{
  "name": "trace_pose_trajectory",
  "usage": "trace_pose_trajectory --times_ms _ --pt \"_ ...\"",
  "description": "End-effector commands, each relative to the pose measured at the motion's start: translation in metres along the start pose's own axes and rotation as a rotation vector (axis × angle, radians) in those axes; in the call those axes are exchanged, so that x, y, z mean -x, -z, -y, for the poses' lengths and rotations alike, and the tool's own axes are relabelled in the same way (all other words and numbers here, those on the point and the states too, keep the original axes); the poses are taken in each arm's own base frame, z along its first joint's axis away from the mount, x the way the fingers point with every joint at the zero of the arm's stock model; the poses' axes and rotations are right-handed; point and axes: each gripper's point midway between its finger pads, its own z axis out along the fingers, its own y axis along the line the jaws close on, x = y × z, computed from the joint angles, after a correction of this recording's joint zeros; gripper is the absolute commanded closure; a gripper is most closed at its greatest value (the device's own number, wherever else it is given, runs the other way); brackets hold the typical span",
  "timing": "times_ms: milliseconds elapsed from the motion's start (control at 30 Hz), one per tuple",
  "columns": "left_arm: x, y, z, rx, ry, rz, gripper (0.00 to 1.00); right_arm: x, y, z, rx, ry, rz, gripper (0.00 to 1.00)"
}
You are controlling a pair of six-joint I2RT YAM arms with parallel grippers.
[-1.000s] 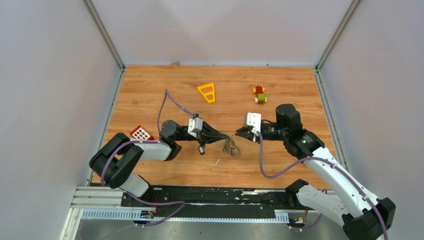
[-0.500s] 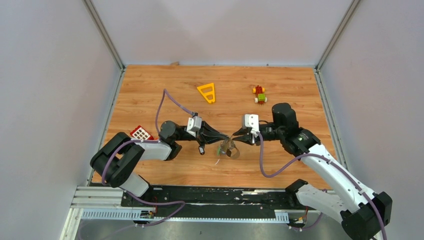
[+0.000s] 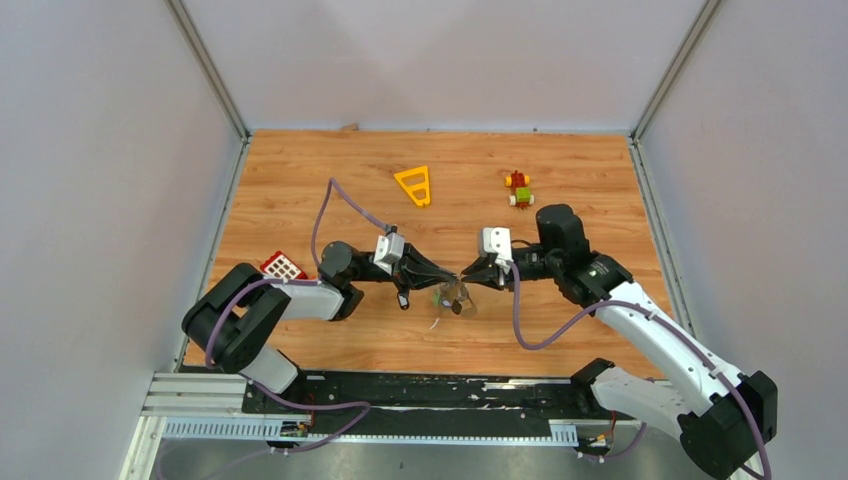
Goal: Put the keys on the keyring
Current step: Adjust the keyring.
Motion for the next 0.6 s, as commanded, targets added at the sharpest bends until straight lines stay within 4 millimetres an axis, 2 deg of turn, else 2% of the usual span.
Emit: trace_pose_trajectory --times_ms 0,267,567 --pt "0.027 -0.005 0.003 -0.027 -0.125 0.083 1.00 0.020 -0.003 0.002 0.016 0.039 0.051 0.85" --pt "0.027 -0.006 0.001 -0.017 -0.119 0.087 1.00 0.017 -0.007 -0.004 0.042 0.048 0.046 0.86" --pt "0.025 -0.007 0.002 -0.020 -0.109 0.086 1.00 0.013 -0.015 -0.003 0.027 0.060 0.015 0.88"
